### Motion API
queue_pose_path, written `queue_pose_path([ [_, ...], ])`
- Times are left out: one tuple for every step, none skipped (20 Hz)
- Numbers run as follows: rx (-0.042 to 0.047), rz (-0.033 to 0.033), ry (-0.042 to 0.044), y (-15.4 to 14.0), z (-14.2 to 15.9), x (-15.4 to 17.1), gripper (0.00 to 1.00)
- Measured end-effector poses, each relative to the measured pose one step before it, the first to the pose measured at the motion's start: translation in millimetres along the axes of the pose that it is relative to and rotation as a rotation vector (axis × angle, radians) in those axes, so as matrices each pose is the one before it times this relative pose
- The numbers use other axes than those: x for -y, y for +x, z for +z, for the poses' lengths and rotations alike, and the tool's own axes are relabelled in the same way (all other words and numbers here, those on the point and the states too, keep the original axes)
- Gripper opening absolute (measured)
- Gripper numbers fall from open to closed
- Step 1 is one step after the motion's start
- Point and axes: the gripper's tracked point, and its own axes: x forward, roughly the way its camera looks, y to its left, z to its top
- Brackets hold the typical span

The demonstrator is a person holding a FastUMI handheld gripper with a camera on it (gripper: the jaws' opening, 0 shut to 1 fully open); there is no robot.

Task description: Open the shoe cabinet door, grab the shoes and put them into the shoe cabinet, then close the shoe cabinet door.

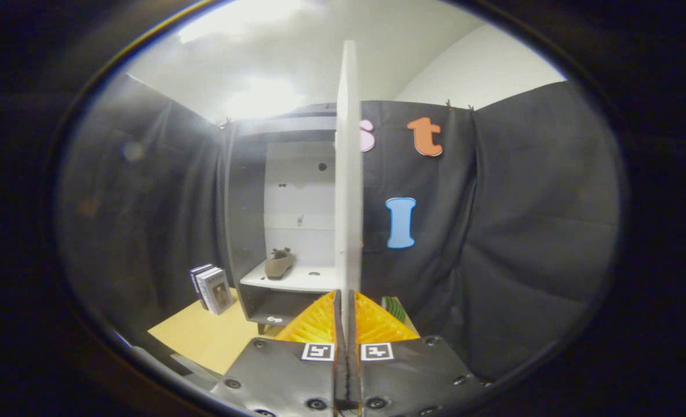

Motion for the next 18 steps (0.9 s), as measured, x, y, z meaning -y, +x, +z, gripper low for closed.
queue_pose_path([
  [-0.00305, 0.00345, 0.00587, 0.77, -6.01, -15.65, 0.02],
  [-0.00935, 0.00929, 0.00797, 2.45, -8.26, -18.33, 0.02],
  [-0.01244, 0.00503, 0.00925, 2.46, -8.16, -17.83, 0.02],
  [-0.01084, 0.00514, 0.00601, 4.27, -7.99, -17.1, 0.02],
  [-0.01034, 0.00628, 0.00344, 4.72, -6.44, -18.26, 0.02],
  [-0.007, 0.0007, 0.00375, 5.45, -6.83, -15.97, 0.02],
  [-0.0034, 0.00118, 0.00412, 4.57, -4.35, -16.22, 0.02],
  [-0.00113, -0.00368, 0.00597, 4.83, -5.22, -14.25, 0.02],
  [-0.00572, -0.01086, 0.00065, 3.43, -6.38, -13.38, 0.02],
  [-0.01341, -0.00798, -0.00131, 5.34, -9.23, -11.26, 0.03],
  [-0.01681, -0.00787, -0.00385, 3.46, -10.57, -10.87, 0.02],
  [-0.01328, -0.00841, -0.00113, 6.46, -7.55, -7.97, 0.03],
  [-0.00504, -0.00749, 0.00578, 4.39, -7.82, -8.46, 0.03],
  [-0.01289, 0.00159, 0.0133, 7.67, -12.47, -11.85, 0.02],
  [-0.01182, -0.00316, 0.00636, 7.52, -10.99, -4.88, 0.03],
  [-0.01561, -0.00204, 0.00975, 5.11, -12.99, -2.83, 0.09],
  [-0.01795, -0.00776, 0.00793, 6.66, -12.61, -0.92, 0.15],
  [-0.02809, -0.0026, 0.00665, 7.05, -17.47, -0.14, 0.2],
])
